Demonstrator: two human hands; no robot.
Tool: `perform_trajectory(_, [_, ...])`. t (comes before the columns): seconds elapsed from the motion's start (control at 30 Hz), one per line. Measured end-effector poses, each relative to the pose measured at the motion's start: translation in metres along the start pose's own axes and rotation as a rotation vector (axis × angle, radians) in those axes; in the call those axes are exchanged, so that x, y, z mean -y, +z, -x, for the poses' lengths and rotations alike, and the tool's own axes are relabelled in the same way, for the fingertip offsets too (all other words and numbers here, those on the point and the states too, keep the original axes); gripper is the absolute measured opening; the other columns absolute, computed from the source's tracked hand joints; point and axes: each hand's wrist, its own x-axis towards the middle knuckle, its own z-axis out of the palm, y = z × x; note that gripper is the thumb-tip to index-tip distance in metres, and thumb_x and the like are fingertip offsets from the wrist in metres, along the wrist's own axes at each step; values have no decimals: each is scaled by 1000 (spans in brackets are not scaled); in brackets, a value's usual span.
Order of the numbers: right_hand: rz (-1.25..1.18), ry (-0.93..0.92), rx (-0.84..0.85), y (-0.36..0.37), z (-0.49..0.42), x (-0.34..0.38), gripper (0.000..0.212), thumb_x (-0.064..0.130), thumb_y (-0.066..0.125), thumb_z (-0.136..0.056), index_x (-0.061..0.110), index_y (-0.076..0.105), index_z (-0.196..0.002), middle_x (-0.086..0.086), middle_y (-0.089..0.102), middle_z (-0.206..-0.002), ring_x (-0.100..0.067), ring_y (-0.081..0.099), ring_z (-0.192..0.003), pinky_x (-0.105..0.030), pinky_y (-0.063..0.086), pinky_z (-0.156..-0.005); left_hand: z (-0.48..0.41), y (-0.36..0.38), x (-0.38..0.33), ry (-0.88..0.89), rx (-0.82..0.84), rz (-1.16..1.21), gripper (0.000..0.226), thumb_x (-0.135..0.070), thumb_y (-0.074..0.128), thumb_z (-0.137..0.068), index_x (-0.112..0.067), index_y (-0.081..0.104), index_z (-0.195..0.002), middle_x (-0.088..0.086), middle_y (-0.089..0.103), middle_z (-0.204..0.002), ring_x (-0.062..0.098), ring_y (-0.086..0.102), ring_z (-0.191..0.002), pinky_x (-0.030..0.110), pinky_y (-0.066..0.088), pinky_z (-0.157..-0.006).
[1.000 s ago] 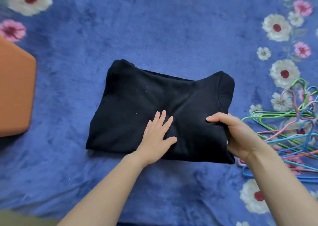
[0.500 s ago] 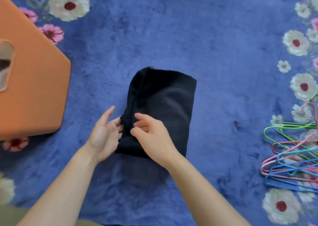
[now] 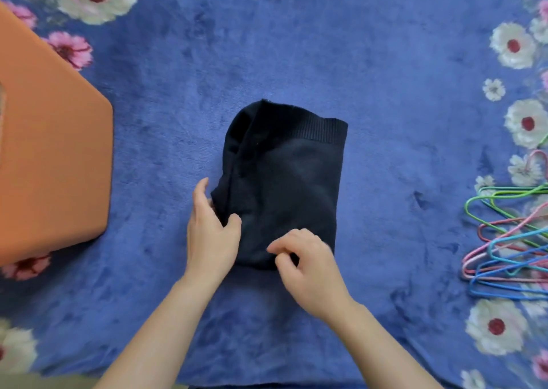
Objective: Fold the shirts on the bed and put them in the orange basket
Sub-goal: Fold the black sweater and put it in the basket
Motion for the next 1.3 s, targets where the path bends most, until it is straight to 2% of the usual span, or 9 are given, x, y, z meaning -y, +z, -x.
perform_trajectory(0.07, [-345,210,-242,-20,-17,7,28,10,43,-74,28,64,-70,10,63,-72,-8,57,-73,-17,45,-65,12,4,-4,229,-173,-156,64,-10,50,-83,-13,29,-144,8,37,-136,24,35,-123,31,26,-102])
perform_trajectory(0.17, [-200,97,-483,-43,-51,13,34,4,41,-78,25,67,-82,13,64,-86,-5,59,-86,-13,43,-76,25,17,-5,554,-156,-379,60,-20,43,-84,-6,33,-141,12,31,-145,27,28,-136,38,18,-111])
perform_trajectory(0.33, [398,-146,-56,-25,-121,19,52,37,41,-97,42,26,-147,3,16,-159,-18,7,-147,-38,7,-116,14,29,20,446,-5,-745,77,-50,30,-91,1,21,-148,23,12,-156,32,8,-146,48,11,-116])
perform_trajectory(0.43, [606,-91,100,-9,-152,13,58,56,30,-96,54,-2,-145,6,-13,-160,-22,-17,-146,-51,-7,-114,-2,23,46,440,4,-810,82,-57,26,-91,0,14,-149,26,8,-155,35,8,-145,47,12,-115])
perform_trajectory(0.67, [687,-74,21,12,-163,0,59,58,29,-94,53,-1,-145,1,-6,-161,-26,-8,-147,-52,-5,-115,-16,26,58,474,48,-801,84,-58,26,-92,1,9,-149,31,5,-154,38,8,-145,44,12,-116])
perform_trajectory(0.87, [85,-50,-249,-16,-125,5,50,39,45,-93,36,39,-142,2,29,-154,-12,23,-142,-34,14,-116,-13,10,47,459,154,-619,85,-59,27,-86,-12,1,-152,18,-3,-158,28,0,-145,39,8,-117])
perform_trajectory(1.0, [-149,369,-553,-38,-71,-23,40,37,54,-88,21,52,-125,1,49,-121,-9,52,-102,-29,38,-92,-17,-3,18,249,70,-36,85,-45,50,-83,-26,4,-152,5,21,-147,16,23,-137,30,20,-114])
perform_trajectory(1.13, [-712,721,-252,-43,-46,-35,23,38,58,-91,15,59,-94,-6,64,-88,-10,60,-64,-21,45,-56,-39,-7,-8,-50,-3,159,80,-40,67,-83,-22,24,-148,-8,43,-125,12,46,-120,32,37,-106])
perform_trajectory(1.3, [-881,750,67,-45,-42,-21,36,34,65,-83,13,65,-112,0,73,-106,-16,69,-97,-28,51,-78,-42,-15,-13,-276,340,341,43,-33,74,-79,-16,61,-117,-3,70,-110,10,66,-97,27,53,-81])
